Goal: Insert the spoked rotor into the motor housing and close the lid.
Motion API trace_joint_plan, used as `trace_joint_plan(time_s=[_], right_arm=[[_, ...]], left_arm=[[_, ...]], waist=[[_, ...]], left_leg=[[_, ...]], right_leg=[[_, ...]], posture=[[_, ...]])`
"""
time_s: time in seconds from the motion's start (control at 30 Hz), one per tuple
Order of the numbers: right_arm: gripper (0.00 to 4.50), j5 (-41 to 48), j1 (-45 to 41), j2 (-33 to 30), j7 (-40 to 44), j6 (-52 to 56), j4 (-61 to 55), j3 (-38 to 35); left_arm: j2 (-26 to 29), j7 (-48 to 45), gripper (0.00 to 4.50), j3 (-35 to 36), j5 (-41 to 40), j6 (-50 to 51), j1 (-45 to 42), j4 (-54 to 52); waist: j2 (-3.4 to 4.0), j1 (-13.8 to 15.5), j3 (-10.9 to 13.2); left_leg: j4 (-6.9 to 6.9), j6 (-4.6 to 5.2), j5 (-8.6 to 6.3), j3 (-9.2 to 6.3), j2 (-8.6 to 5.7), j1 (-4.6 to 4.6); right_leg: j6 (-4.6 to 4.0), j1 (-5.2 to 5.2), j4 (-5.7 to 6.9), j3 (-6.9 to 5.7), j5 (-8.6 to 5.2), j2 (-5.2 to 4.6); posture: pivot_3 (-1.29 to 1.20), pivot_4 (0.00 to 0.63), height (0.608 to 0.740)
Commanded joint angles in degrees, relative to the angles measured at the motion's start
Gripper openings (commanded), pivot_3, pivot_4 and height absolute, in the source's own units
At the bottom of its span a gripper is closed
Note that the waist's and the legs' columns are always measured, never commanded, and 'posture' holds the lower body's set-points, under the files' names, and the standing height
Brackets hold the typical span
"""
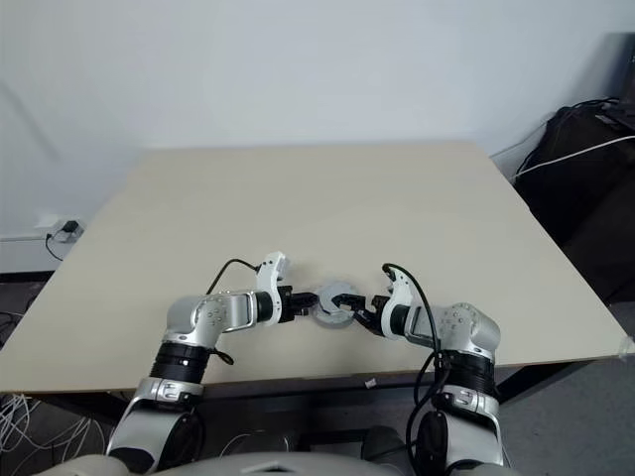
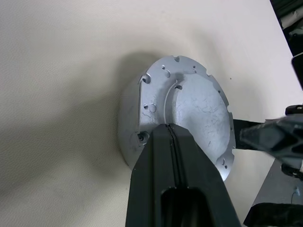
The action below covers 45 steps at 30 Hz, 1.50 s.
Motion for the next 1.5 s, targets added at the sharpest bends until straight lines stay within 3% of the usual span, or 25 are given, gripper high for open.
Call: trace_joint_plan(time_s=[0.03, 0.2, 0.23, 0.33, 0.6, 0.9, 1.5], right_arm=[[4.47, 3.70, -2.92, 2.77, 0.31, -2.33, 1.13, -3.03], [4.47, 4.93, -3.25, 6.49, -1.64, -3.95, 2.98, -6.73], [4.30, 5.40, -3.13, 7.02, -1.69, -3.51, 2.44, -6.87], [3.62, 6.14, -2.53, 7.75, -1.70, -1.83, 0.98, -6.23], [1.31, 7.22, -1.23, 8.25, -2.28, 0.71, -1.43, -6.08], [1.29, 6.84, 1.77, 8.71, -2.64, 5.65, -4.70, -3.89], [1.29, 6.57, 2.86, 9.79, -3.27, 2.06, -7.41, -3.22]], left_arm=[[-0.67, -0.30, 0.00, -2.00, 0.31, 1.97, 0.78, 0.18], [-0.49, -0.29, 0.00, -1.62, 0.18, 2.10, 1.17, -0.24], [-0.43, -0.31, 0.00, -1.56, 0.20, 2.10, 1.28, -0.28], [-0.43, -0.38, 0.00, -1.37, 0.43, 2.22, 1.53, -0.43], [-0.99, -0.58, 0.00, -0.78, 1.26, 2.50, 1.71, -0.71], [-1.18, -0.72, 0.00, -0.55, 1.41, 2.22, 1.66, -0.45], [-1.25, -0.81, 0.00, 1.78, -0.04, 2.63, 3.03, -4.20]], waist=[[0.01, -0.16, 0.00], [0.03, -0.98, -0.01], [0.04, -1.08, 0.00], [0.08, -1.46, 0.02], [0.15, -1.48, -0.01], [0.22, -1.44, -0.01], [0.26, -2.05, 0.03]], left_leg=[[0.00, -0.01, 0.01, 0.00, 0.01, 0.00], [0.00, -0.07, 0.04, 0.00, 0.04, 0.02], [0.00, -0.08, 0.05, 0.00, 0.04, 0.03], [0.01, -0.10, 0.07, 0.00, 0.04, 0.03], [-0.04, -0.08, 0.06, -0.07, 0.00, 0.00], [-0.09, -0.05, 0.04, -0.07, -0.01, 0.00], [-0.08, -0.08, 0.06, -0.06, 0.02, 0.01]], right_leg=[[0.00, 0.00, 0.00, 0.00, 0.00, 0.01], [0.01, 0.00, 0.02, 0.00, 0.00, 0.03], [0.02, 0.00, 0.02, 0.00, 0.01, 0.03], [0.04, -0.02, 0.03, 0.01, 0.02, 0.04], [0.03, -0.03, 0.01, 0.01, 0.02, 0.03], [0.03, -0.04, 0.00, 0.02, 0.02, 0.02], [0.04, -0.05, 0.01, 0.01, 0.01, 0.04]], posture=[[0.00, 0.000, 0.740], [0.00, 0.000, 0.740], [0.00, 0.000, 0.740], [0.00, 0.000, 0.740], [0.00, 0.000, 0.740], [0.00, 0.000, 0.740], [0.00, 0.000, 0.740]])
